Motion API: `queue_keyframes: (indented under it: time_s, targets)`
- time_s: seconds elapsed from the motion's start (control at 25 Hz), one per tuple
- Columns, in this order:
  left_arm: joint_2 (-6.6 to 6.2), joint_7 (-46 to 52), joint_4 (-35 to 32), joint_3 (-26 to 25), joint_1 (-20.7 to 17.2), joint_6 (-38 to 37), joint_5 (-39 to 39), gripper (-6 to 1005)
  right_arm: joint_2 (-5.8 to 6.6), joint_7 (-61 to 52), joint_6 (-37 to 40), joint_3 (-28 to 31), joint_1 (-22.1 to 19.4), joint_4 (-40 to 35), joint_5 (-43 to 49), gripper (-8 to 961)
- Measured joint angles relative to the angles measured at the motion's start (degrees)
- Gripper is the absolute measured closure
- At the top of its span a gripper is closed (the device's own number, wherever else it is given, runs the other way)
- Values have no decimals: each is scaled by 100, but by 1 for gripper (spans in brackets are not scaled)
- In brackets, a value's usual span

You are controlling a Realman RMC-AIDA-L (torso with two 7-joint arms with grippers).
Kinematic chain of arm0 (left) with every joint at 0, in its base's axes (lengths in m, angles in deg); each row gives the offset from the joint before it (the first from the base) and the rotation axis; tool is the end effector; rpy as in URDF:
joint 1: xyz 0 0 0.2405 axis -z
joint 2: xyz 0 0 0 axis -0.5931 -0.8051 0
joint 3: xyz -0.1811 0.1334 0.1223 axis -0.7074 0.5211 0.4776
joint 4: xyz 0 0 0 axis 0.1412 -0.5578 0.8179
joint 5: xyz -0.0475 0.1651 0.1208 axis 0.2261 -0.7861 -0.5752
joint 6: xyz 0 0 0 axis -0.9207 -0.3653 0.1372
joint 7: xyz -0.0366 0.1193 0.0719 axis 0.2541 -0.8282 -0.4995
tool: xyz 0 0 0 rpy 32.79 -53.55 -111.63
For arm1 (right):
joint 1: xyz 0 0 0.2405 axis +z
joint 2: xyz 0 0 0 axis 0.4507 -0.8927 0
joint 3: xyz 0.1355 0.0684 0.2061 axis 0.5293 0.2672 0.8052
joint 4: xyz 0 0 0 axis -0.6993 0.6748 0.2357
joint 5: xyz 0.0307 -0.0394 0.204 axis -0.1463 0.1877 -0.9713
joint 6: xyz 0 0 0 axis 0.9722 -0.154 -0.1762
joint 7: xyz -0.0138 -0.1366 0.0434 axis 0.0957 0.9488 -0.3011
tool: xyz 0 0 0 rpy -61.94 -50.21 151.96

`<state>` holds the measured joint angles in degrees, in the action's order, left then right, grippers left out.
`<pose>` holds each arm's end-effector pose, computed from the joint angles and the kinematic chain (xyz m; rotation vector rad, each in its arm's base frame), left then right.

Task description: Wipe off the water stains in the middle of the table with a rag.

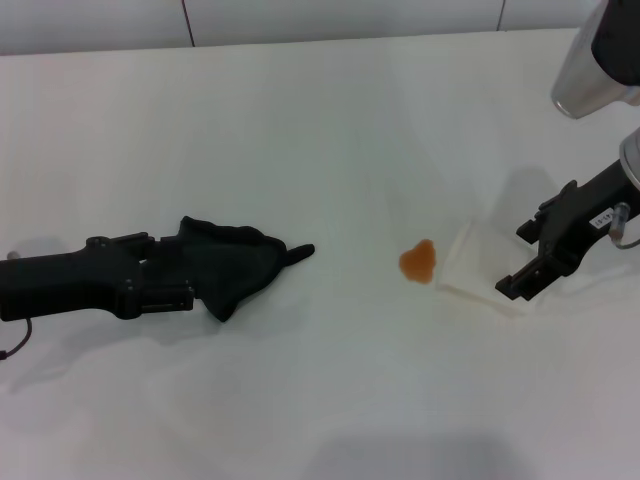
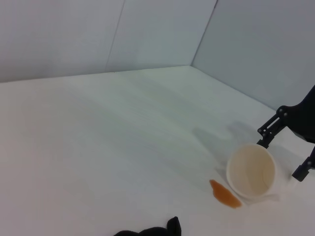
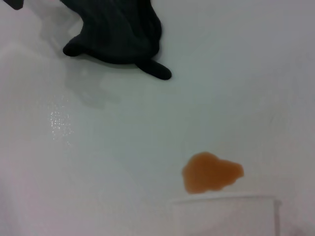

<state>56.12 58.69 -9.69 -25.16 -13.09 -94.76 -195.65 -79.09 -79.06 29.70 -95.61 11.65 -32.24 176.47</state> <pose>-0.2997 0.3014 0.0115 -2.6919 -0.9193 -0.5703 0.1921 0.3656 0.0173 -2.8261 0.6655 -0.4813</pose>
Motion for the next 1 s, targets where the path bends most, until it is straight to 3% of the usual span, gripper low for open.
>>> queue_keyframes:
  time_s: [1.0]
  targets:
    - [8, 51, 0, 0, 0, 3, 0, 125, -12, -9, -398, -314, 1, 342, 1, 118]
